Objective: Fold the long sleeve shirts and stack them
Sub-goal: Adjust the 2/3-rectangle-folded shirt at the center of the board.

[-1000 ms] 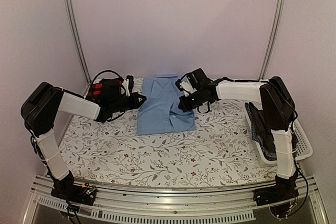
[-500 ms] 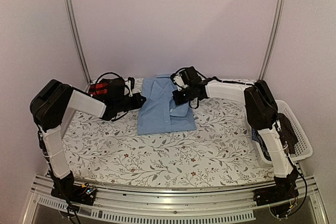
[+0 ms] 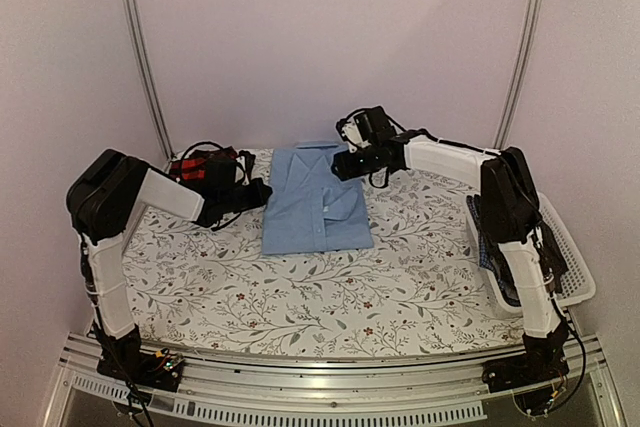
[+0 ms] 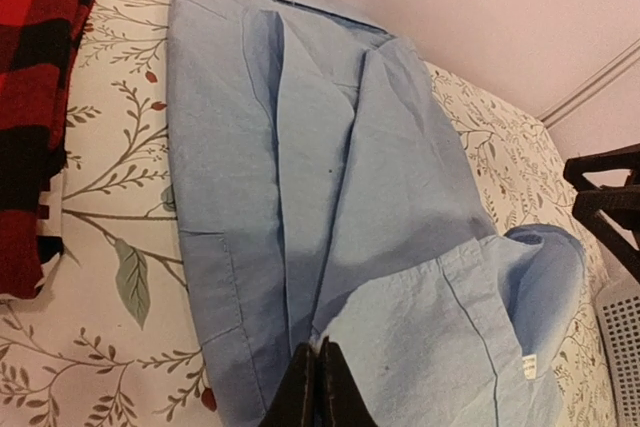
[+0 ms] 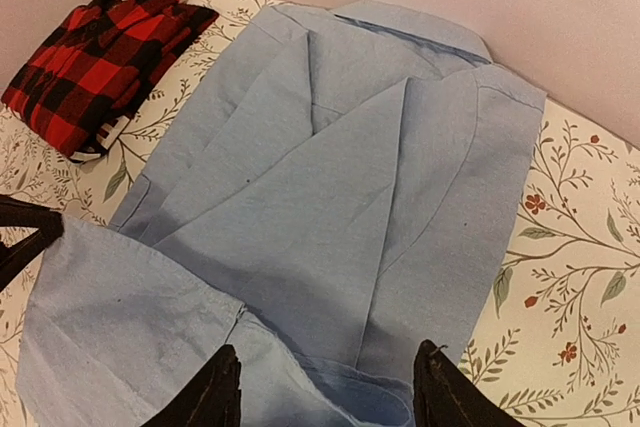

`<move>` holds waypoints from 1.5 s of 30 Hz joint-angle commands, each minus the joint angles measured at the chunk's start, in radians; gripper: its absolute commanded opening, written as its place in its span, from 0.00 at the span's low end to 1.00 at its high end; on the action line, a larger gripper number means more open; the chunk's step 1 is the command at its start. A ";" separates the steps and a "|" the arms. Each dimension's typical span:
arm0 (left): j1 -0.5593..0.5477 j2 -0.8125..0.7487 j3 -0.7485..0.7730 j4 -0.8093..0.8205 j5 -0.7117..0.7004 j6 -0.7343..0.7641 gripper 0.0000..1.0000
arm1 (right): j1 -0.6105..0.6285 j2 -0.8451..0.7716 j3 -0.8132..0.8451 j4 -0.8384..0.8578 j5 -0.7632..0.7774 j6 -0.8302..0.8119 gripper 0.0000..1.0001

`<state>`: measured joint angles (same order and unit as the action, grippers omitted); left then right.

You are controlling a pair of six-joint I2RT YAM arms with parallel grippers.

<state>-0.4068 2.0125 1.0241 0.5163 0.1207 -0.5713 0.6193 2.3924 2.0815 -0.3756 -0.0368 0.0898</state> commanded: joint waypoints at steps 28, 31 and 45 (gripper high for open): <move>0.027 0.073 0.109 -0.034 0.074 0.017 0.02 | -0.056 -0.080 -0.277 0.078 -0.342 0.245 0.19; 0.026 0.075 0.115 -0.045 0.076 0.016 0.02 | -0.074 -0.040 -0.208 0.079 -0.385 0.260 0.23; 0.011 -0.017 0.182 -0.251 -0.016 0.035 0.61 | -0.101 -0.061 -0.264 0.125 -0.428 0.300 0.38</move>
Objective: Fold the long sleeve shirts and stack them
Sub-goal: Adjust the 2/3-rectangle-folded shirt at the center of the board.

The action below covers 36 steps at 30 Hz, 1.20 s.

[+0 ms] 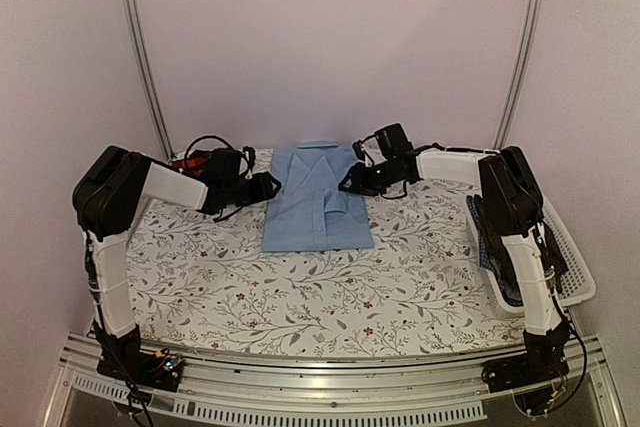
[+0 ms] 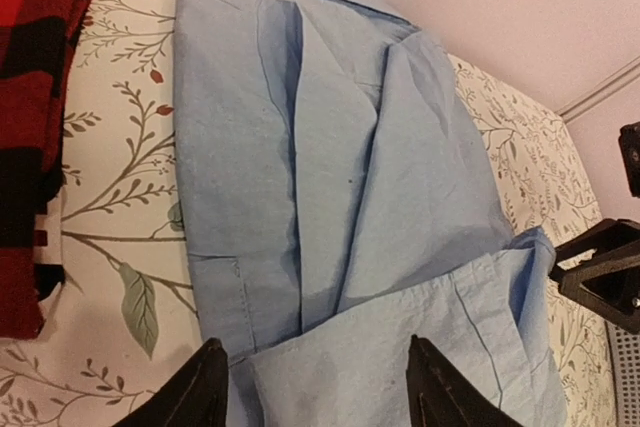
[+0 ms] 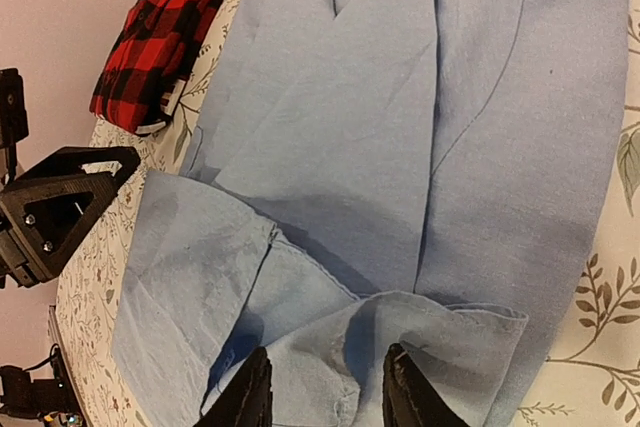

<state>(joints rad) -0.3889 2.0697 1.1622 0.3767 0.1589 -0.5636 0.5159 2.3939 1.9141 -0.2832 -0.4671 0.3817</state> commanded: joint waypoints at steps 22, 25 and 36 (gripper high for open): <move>-0.283 0.221 0.628 -0.783 -0.301 0.053 0.63 | -0.045 -0.268 -0.385 0.217 -0.098 0.095 0.51; -0.296 0.259 0.690 -0.847 -0.310 0.049 0.63 | -0.046 -0.268 -0.398 0.230 -0.108 0.102 0.52; -0.302 0.253 0.705 -0.855 -0.355 0.058 0.40 | -0.046 -0.231 -0.404 0.270 -0.169 0.138 0.47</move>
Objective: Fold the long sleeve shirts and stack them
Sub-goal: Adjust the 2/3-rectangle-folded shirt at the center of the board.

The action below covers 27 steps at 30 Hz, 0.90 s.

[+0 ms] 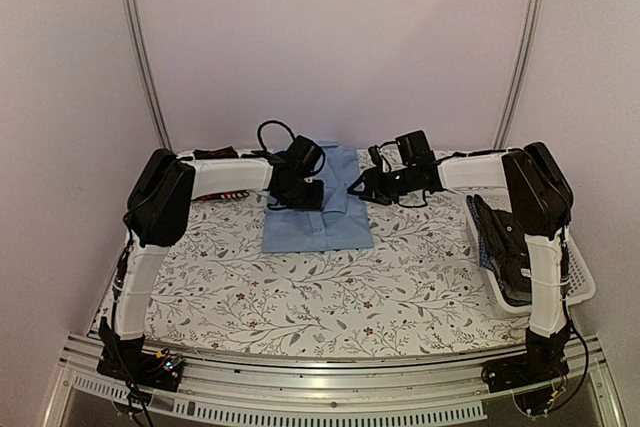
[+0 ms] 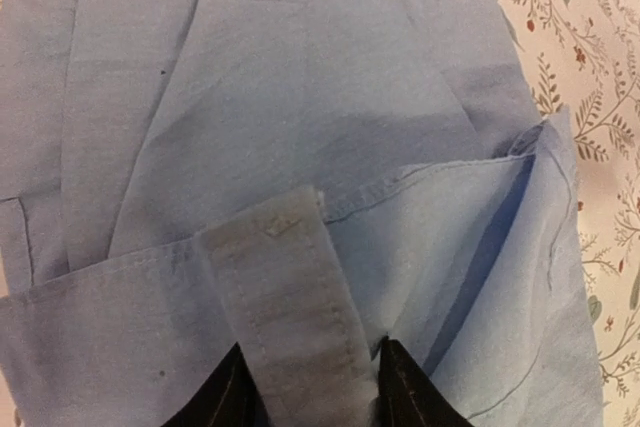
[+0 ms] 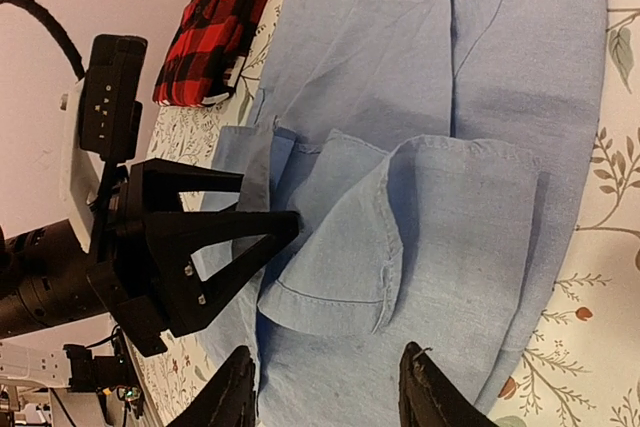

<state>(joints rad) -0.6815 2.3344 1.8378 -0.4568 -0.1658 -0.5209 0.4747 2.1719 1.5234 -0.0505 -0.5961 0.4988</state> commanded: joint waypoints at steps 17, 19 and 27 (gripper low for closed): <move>-0.008 -0.118 -0.096 0.092 -0.053 0.007 0.20 | 0.043 0.007 -0.070 0.016 -0.025 -0.017 0.20; -0.008 -0.133 -0.121 0.112 -0.055 0.002 0.22 | 0.048 0.022 -0.062 0.015 -0.025 -0.014 0.20; -0.007 -0.167 -0.175 0.151 -0.074 -0.011 0.17 | 0.050 0.088 0.015 -0.006 -0.024 -0.012 0.19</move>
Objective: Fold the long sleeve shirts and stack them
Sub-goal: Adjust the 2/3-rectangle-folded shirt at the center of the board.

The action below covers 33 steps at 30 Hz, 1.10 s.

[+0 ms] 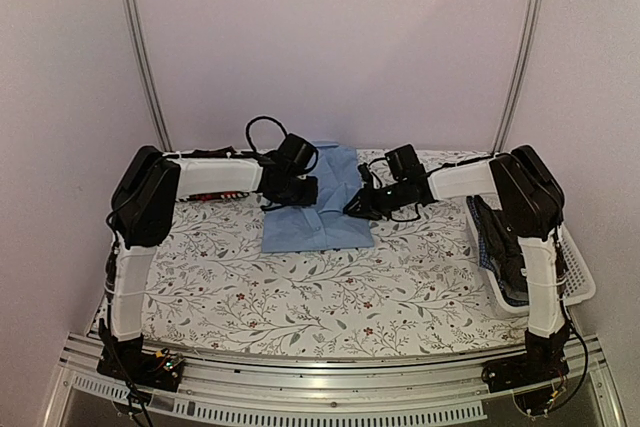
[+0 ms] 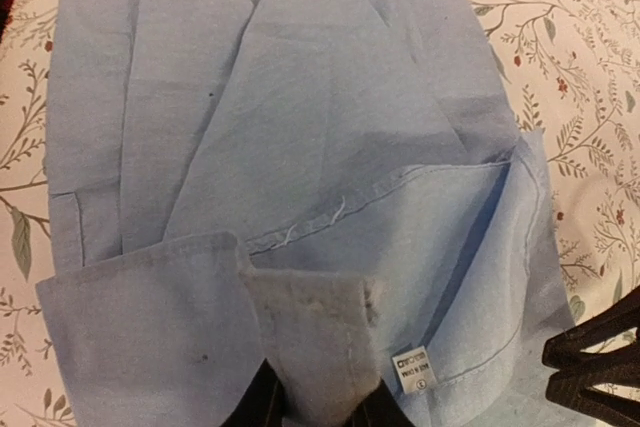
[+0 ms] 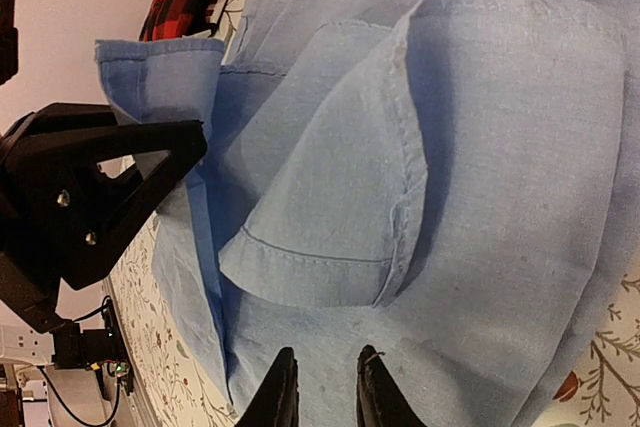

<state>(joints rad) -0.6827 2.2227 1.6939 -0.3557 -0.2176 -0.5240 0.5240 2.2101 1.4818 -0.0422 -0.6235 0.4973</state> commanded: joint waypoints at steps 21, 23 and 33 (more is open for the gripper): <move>-0.018 -0.202 -0.293 0.311 0.023 -0.014 0.13 | 0.002 0.323 0.469 -0.002 -0.078 0.055 0.26; -0.019 -0.201 -0.291 0.316 0.032 -0.005 0.13 | 0.002 0.362 0.505 0.026 -0.100 0.077 0.29; -0.019 -0.200 -0.301 0.339 0.056 0.005 0.13 | 0.004 0.433 0.583 0.181 -0.186 0.224 0.54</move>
<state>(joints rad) -0.6903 2.0560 1.4082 -0.0498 -0.1738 -0.5343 0.5240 2.6274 2.0235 0.0406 -0.7624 0.6483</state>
